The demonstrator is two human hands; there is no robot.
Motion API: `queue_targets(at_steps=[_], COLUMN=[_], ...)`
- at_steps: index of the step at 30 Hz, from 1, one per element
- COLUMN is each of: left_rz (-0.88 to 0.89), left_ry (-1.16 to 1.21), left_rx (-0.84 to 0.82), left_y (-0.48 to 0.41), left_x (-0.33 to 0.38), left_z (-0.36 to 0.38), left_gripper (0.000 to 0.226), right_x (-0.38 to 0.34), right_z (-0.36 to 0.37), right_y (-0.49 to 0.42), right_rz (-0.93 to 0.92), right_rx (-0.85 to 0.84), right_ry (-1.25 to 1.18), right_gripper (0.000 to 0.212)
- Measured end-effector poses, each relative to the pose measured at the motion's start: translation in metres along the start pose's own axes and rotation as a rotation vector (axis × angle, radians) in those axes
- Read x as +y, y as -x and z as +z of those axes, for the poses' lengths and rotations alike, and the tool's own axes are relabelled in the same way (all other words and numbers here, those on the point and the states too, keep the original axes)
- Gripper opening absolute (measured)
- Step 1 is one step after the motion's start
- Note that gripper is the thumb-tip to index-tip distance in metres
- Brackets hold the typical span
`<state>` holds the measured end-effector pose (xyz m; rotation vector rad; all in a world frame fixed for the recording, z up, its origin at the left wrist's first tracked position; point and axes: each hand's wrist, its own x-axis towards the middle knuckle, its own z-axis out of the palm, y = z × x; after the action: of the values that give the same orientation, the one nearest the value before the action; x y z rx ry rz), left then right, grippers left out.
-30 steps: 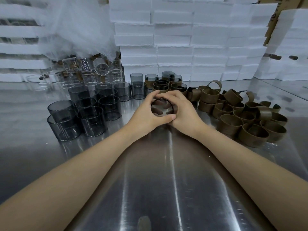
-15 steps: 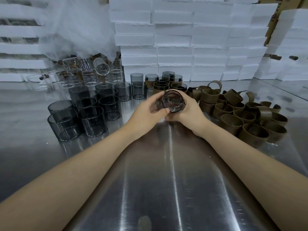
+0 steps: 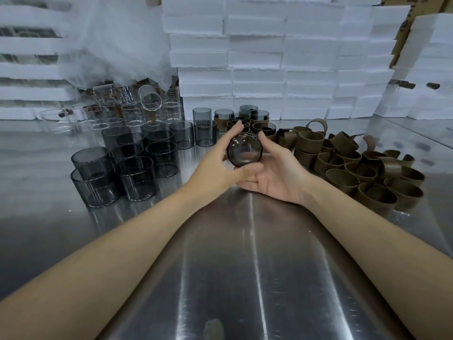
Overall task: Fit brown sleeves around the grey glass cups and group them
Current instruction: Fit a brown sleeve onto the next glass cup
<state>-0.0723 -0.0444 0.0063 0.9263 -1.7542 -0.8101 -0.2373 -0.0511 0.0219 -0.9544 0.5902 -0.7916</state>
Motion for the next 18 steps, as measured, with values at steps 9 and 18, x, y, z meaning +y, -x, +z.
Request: queue_targets(at_steps=[9, 18], left_rz=[0.070, 0.069], left_ry=[-0.018, 0.023], left_rx=[0.103, 0.162], left_y=[-0.0026, -0.0057], left_x=[-0.0003, 0.0019], left_z=[-0.0003, 0.0010], left_gripper=[0.057, 0.030], right_x=[0.0021, 0.0033], right_z=[-0.0017, -0.0027], right_y=[-0.0036, -0.0064], right_rz=[0.132, 0.137], right_rx=[-0.059, -0.019], right_ry=[-0.024, -0.081], right_gripper=[0.077, 0.080])
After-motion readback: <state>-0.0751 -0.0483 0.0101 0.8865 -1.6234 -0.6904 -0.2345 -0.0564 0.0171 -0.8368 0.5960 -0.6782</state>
